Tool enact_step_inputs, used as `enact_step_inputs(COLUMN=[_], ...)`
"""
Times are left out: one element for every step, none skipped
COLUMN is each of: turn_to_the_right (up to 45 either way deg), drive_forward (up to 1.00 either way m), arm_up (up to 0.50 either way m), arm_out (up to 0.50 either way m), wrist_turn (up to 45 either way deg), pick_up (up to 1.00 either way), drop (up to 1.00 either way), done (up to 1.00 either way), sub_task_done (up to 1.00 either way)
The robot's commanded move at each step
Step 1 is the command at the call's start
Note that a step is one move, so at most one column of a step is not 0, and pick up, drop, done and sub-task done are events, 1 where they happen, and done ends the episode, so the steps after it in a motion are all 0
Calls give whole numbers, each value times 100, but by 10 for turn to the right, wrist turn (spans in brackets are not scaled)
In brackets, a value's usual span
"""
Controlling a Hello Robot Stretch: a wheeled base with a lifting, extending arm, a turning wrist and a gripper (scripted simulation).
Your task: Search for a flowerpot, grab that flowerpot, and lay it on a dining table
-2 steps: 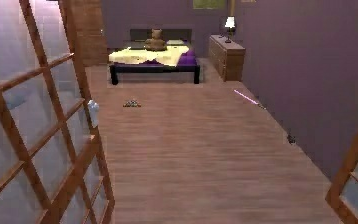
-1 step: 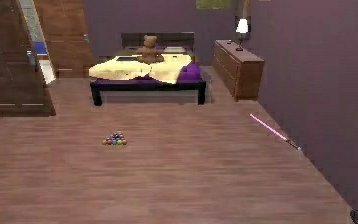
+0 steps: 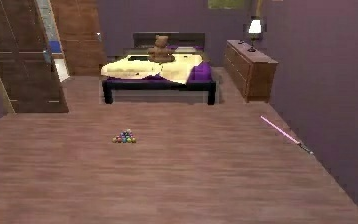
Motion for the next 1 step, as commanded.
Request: enact_step_inputs(turn_to_the_right=[0], drive_forward=[35], arm_up=[0], arm_out=[0], wrist_turn=[0], pick_up=[0], drop=[0], done=[0], sub_task_done=[0])
